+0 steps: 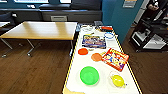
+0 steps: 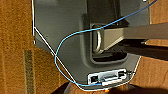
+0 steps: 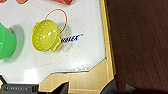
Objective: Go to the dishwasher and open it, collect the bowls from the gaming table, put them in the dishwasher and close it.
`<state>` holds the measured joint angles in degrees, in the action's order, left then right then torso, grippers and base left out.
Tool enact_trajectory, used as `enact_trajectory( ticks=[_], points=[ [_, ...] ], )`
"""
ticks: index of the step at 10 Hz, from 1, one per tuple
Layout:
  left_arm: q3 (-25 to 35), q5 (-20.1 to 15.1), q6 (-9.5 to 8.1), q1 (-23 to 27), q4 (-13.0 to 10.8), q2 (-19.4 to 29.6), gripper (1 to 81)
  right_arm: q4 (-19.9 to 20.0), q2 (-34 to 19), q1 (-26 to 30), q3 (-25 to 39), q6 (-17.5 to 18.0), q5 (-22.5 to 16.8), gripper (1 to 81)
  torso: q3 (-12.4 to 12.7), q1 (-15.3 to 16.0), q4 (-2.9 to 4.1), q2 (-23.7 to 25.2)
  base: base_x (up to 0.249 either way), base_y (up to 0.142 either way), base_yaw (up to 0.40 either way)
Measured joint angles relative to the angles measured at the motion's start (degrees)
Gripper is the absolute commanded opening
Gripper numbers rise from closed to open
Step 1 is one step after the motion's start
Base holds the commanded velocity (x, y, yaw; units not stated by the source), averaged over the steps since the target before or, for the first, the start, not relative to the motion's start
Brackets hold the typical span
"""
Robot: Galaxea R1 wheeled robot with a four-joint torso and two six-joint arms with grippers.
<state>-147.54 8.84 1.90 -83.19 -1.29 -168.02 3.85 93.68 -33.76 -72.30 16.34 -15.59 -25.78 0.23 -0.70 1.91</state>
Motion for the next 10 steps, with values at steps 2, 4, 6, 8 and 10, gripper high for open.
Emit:
enact_trajectory(
  ticks=[2,4,6,8,10],
  points=[
    [0.0,0.02,0.0,0.0,0.0,-0.39,81.1,0.0,2.97,0.77,-4.32,1.88,-0.34,81.1,0.0,0.0,0.0,0.0,0.0,0.0,0.0],
    [-0.44,0.06,0.0,-0.02,0.0,-0.41,81.1,0.02,6.7,1.79,-8.48,2.9,0.41,81.1,-0.02,0.0,0.02,-0.02,0.0,0.0,0.0],
    [-1.55,0.06,-0.04,0.0,0.0,-0.63,81.1,0.11,8.05,5.12,-11.46,8.52,1.35,81.1,-0.02,0.02,0.02,-0.02,0.0,0.0,0.0],
    [-1.71,0.04,-0.11,0.04,0.0,-1.07,81.1,0.22,10.06,6.45,-15.09,16.91,1.57,81.1,-0.02,0.02,0.02,-0.02,0.0,0.0,0.0],
    [-1.74,0.04,-0.15,0.2,0.0,-1.19,81.1,0.46,11.76,8.74,-17.03,22.47,1.4,81.1,-0.02,0.02,0.02,-0.04,0.0,0.0,0.0]
  ],
)
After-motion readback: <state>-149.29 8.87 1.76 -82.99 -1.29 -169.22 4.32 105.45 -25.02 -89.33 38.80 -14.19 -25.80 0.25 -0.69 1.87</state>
